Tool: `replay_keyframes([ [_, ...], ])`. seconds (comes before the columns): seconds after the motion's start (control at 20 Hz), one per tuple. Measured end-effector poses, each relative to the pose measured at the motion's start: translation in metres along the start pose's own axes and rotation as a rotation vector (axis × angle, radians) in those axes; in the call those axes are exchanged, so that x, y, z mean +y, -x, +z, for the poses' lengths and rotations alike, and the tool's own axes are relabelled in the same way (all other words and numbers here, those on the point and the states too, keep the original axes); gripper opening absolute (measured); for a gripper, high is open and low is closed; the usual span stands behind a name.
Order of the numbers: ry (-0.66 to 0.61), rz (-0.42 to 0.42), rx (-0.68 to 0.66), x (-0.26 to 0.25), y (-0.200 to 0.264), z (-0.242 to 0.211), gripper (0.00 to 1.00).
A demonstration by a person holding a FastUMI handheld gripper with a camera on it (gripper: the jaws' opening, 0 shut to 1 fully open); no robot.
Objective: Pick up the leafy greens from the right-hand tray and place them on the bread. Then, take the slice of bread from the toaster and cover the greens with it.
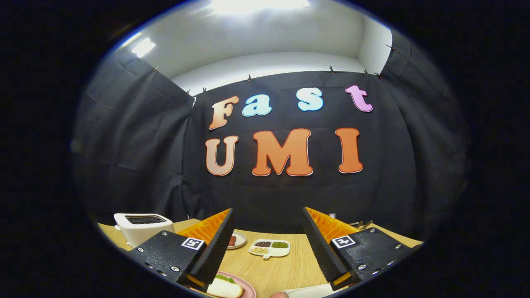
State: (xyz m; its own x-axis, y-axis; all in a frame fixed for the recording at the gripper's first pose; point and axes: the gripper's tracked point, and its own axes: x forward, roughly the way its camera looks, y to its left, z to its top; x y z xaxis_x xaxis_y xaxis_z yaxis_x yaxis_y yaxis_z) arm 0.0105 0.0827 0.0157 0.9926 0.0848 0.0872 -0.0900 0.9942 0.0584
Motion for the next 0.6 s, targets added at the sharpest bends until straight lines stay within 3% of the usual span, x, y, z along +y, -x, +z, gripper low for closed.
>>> replay_keyframes([
  [0.6, 0.043, -0.011, -0.016, -0.002, 0.003, -0.009, 0.97],
])
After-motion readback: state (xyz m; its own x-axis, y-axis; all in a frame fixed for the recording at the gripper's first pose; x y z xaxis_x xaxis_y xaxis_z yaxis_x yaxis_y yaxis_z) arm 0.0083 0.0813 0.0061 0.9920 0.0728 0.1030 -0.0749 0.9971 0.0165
